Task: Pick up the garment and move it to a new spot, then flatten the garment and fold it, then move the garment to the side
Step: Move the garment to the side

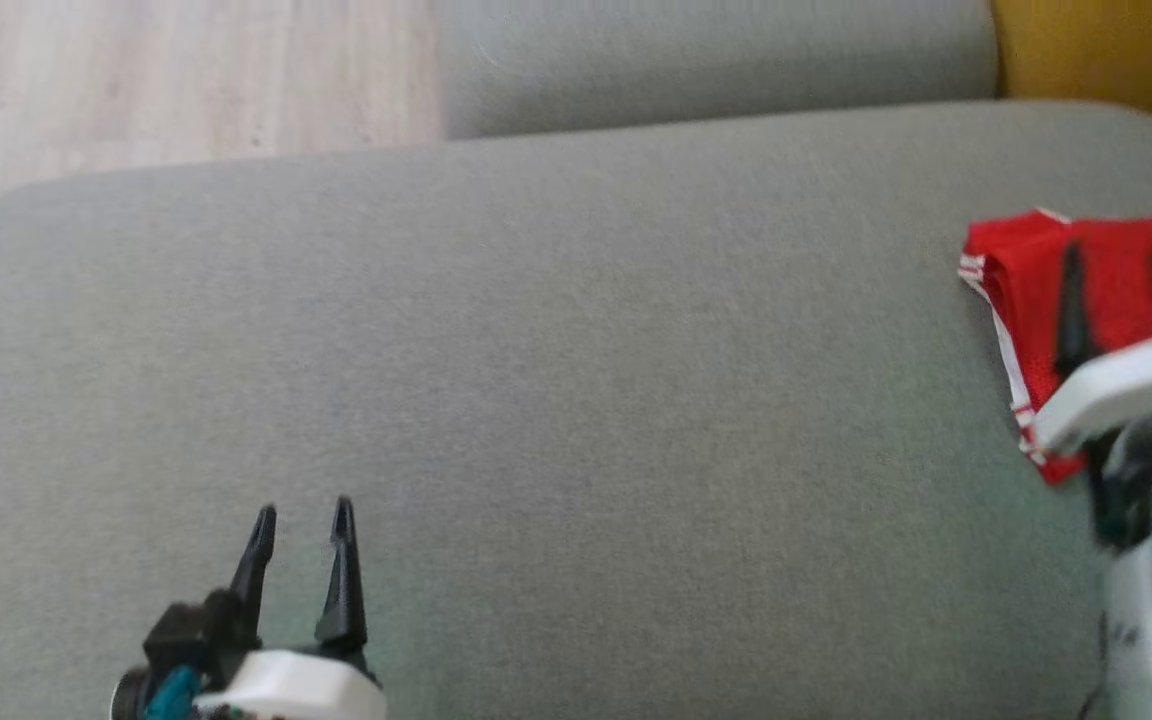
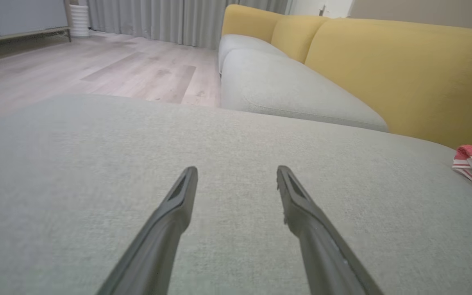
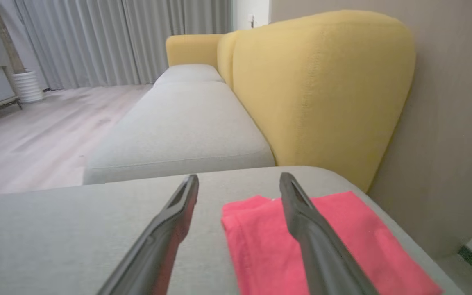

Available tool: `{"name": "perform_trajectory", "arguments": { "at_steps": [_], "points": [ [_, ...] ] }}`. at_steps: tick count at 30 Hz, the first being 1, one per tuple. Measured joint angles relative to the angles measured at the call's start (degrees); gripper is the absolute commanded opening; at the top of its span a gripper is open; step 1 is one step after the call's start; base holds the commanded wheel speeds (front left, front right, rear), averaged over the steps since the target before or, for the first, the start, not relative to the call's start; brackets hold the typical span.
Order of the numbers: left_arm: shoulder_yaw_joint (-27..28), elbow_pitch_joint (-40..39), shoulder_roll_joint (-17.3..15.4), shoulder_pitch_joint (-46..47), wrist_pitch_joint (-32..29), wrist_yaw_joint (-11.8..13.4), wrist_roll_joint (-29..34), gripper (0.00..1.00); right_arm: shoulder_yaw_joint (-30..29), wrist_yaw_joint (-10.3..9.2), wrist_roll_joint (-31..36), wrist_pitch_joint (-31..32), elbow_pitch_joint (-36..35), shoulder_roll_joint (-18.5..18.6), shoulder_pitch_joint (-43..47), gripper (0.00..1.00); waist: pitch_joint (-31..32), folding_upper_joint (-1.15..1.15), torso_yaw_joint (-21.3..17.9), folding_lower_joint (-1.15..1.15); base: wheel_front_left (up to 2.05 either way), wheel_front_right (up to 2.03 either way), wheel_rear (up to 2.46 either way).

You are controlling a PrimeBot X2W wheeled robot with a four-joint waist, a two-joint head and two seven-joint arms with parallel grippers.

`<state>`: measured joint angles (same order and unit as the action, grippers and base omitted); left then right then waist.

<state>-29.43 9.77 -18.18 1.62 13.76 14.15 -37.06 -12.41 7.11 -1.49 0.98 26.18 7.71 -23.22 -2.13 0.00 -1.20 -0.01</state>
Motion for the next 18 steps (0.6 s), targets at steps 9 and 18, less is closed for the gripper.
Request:
{"name": "perform_trajectory", "arguments": {
  "at_steps": [9,18],
  "points": [
    [1.8,1.0,0.0,-3.9,0.3,0.1,-0.4,1.0,4.1,0.0,-3.3,-0.3,-13.0,-4.6,16.3,1.0,3.6,0.0,5.6,0.0,0.0,0.0,0.0],
    [1.8,1.2,0.0,-5.7,0.5,0.6,-0.2,1.0,10.0,0.0,-9.1,-4.5,-17.8,-5.3,30.0,1.0,5.8,0.0,9.8,0.0,0.0,0.0,0.0]
  ]
}}
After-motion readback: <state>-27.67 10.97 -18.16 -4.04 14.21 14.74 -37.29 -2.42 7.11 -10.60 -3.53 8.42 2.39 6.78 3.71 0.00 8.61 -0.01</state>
